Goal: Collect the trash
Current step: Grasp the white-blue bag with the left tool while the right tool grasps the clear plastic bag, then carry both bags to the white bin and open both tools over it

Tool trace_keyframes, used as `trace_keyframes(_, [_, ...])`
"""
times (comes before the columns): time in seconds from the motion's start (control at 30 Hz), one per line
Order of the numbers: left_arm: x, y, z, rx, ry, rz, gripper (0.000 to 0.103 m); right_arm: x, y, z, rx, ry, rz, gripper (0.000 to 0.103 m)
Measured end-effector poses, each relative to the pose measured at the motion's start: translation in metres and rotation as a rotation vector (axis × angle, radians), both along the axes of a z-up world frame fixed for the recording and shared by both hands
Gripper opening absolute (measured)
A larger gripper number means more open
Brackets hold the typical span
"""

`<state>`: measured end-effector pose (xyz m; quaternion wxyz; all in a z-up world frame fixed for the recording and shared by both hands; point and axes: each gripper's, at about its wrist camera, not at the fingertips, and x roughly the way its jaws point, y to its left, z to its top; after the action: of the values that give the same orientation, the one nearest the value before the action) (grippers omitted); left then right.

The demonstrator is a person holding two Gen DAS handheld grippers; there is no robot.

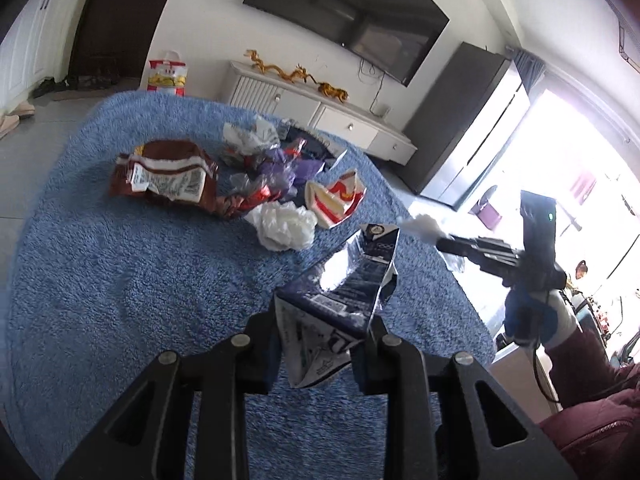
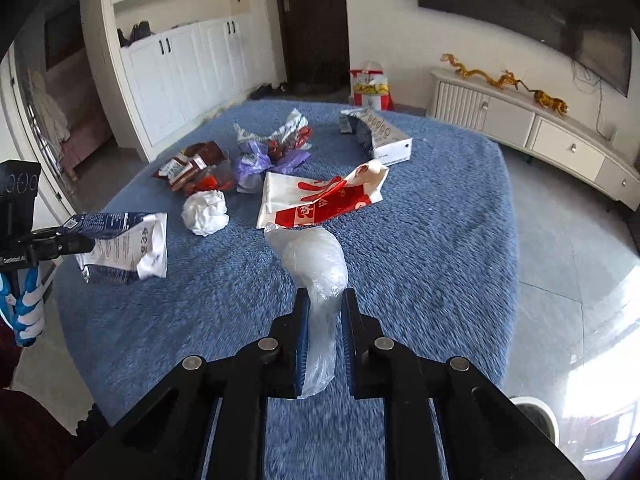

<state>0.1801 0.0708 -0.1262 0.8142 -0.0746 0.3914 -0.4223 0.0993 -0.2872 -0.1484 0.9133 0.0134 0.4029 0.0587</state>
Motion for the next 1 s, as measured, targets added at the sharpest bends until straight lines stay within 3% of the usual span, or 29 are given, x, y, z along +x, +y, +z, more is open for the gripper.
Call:
trace_keyframes(0.23, [-0.014, -0.027, 0.028, 0.010, -0.056, -0.026, 0.026, -0.042, -0.034, 0.012, 0.025, -0.065, -0.087, 0.015])
trace_keyframes(0.57, [-0.030, -0.148, 0.052, 0.054, -0.102, -0.229, 0.026, -0.117, -0.120, 0.008, 0.067, -0.123, -0.324, 0.015])
trace_keyframes(0.8, [-0.050, -0.257, 0.055, 0.136, -0.126, -0.381, 0.026, -0.165, -0.187, -0.029, 0.077, -0.095, -0.517, 0.015])
trace_keyframes(1.0, [-0.069, -0.353, 0.037, 0.245, -0.120, -0.496, 0.026, -0.197, -0.231, -0.082, 0.138, -0.039, -0.646, 0.015])
